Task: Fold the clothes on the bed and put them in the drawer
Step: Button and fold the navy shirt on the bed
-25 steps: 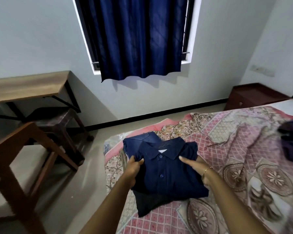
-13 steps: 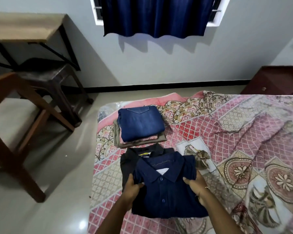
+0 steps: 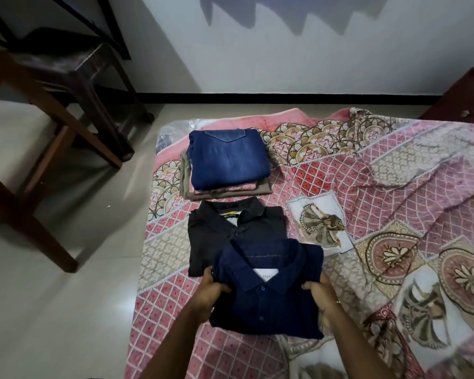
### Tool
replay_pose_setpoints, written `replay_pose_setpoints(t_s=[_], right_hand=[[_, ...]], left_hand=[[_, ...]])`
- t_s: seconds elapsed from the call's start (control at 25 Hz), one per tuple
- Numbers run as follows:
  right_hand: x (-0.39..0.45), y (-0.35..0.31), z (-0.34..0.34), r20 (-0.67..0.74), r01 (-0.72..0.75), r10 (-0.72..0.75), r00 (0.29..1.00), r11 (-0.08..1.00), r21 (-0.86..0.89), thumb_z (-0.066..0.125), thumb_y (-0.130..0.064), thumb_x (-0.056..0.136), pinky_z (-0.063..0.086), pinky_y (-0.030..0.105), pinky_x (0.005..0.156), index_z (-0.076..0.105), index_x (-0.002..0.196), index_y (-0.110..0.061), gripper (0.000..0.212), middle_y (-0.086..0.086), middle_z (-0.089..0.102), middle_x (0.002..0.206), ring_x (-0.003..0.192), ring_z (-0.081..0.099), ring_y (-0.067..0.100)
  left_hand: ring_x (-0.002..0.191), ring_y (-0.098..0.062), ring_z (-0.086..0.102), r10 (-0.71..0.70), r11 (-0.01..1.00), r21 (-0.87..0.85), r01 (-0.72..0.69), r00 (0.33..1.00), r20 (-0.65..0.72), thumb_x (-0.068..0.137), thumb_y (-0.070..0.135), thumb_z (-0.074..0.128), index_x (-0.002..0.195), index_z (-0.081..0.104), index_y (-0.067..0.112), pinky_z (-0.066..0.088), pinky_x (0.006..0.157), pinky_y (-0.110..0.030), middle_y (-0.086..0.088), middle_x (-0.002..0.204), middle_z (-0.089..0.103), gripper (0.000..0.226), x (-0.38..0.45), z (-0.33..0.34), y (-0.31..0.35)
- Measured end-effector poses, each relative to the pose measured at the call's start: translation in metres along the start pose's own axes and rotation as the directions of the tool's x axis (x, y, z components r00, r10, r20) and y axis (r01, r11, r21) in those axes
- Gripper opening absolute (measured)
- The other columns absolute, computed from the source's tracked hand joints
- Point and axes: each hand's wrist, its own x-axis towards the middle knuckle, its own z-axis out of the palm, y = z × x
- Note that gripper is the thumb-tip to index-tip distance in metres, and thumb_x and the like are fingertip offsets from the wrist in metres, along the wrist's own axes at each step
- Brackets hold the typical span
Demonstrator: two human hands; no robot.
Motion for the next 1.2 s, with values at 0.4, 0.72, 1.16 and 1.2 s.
replay_pose_setpoints(t_s=[0.4, 0.72, 1.16, 1.2], right_hand=[[-0.016, 0.046, 0.044, 0.187, -0.039, 0.081, 0.979, 0.975, -0.220, 0.044, 0.006, 0.085, 0.046, 0.030, 0.075, 0.042, 0.132, -0.011, 0.051, 0.011, 0.057, 0.118, 0.101, 0.055, 0.028], [-0.048, 0.075, 0.083, 0.175, 0.537, -0.717, 0.675, 0.315, -0.782, 0.022, -0.048, 0.097, 0.035, 0.048, 0.097, 0.032, 0.141, -0.018, 0.054, 0.019, 0.034, 0.145, 0.129, 0.035, 0.036], [-0.021, 0.097, 0.098, 0.399, 0.469, -0.366, 0.840, 0.123, -0.875, -0.029, -0.084, 0.050, -0.002, 0.063, 0.109, -0.027, 0.137, -0.037, 0.099, -0.009, -0.044, 0.139, 0.137, -0.030, 0.024], [-0.023, 0.094, 0.098, 0.397, 0.464, -0.346, 0.850, 0.134, -0.876, -0.021, -0.085, 0.057, -0.002, 0.063, 0.109, -0.023, 0.140, -0.037, 0.096, -0.010, -0.041, 0.141, 0.138, -0.029, 0.025]], left_hand=[[0.078, -0.024, 0.061, -0.225, 0.974, -0.002, 0.225, 0.970, -0.088, 0.093, 0.015, 0.052, 0.101, 0.063, 0.009, 0.046, 0.063, -0.029, -0.008, 0.084, 0.070, 0.015, -0.024, -0.053, -0.037], [0.122, -0.037, 0.041, 0.727, 0.210, 0.949, -0.236, 0.687, 0.011, 0.095, 0.048, 0.033, 0.131, 0.043, 0.006, 0.033, 0.100, -0.046, -0.021, 0.131, 0.051, 0.056, -0.018, -0.050, -0.084], [0.142, -0.037, -0.001, 0.251, -0.164, 0.911, -0.377, 0.877, 0.409, 0.067, 0.086, -0.013, 0.149, 0.004, 0.012, 0.029, 0.111, -0.052, -0.009, 0.154, -0.005, 0.111, 0.020, -0.062, -0.102], [0.142, -0.032, -0.014, 0.208, -0.138, 0.914, -0.382, 0.891, 0.404, 0.055, 0.089, -0.021, 0.147, -0.006, 0.015, 0.017, 0.115, -0.049, -0.005, 0.151, -0.019, 0.119, 0.019, -0.061, -0.098]])
